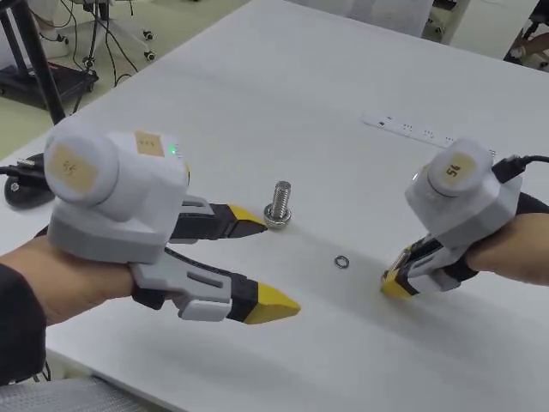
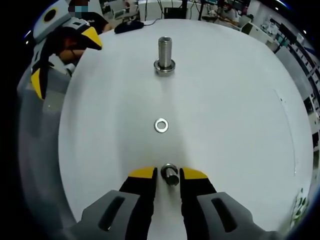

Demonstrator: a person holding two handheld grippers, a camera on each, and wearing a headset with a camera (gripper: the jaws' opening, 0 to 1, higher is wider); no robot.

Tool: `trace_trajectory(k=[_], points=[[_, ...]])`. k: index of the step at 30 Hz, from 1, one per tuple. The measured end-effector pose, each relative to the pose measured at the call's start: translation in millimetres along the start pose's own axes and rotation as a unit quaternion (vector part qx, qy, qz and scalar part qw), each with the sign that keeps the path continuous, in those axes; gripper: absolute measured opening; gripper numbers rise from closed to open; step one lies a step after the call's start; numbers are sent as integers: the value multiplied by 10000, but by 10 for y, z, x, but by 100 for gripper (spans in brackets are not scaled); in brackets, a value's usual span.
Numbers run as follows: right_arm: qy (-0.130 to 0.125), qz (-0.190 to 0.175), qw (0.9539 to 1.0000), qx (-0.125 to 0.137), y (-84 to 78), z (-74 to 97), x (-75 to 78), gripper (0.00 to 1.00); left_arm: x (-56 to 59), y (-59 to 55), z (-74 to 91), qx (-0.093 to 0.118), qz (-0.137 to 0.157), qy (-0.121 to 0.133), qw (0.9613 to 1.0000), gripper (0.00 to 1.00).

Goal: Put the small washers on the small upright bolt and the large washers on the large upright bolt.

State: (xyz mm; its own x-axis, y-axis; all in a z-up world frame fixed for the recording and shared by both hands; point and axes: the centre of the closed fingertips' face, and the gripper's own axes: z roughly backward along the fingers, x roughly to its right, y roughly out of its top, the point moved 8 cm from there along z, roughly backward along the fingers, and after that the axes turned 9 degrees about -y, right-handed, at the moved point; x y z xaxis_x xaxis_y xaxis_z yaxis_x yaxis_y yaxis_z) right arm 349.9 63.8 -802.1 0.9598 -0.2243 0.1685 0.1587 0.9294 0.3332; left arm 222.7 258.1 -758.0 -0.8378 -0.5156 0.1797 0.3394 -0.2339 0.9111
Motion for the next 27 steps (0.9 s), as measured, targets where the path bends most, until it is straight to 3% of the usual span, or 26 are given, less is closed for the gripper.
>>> trace_trajectory(k=[17, 27], points=[[-185, -150, 9995, 209, -27, 202, 71, 35, 11, -4, 6, -4, -3, -10, 10000, 59], [-349, 75, 9980, 525, 226, 528, 43, 37, -2, 3, 3, 14, -7, -9, 10000, 59]])
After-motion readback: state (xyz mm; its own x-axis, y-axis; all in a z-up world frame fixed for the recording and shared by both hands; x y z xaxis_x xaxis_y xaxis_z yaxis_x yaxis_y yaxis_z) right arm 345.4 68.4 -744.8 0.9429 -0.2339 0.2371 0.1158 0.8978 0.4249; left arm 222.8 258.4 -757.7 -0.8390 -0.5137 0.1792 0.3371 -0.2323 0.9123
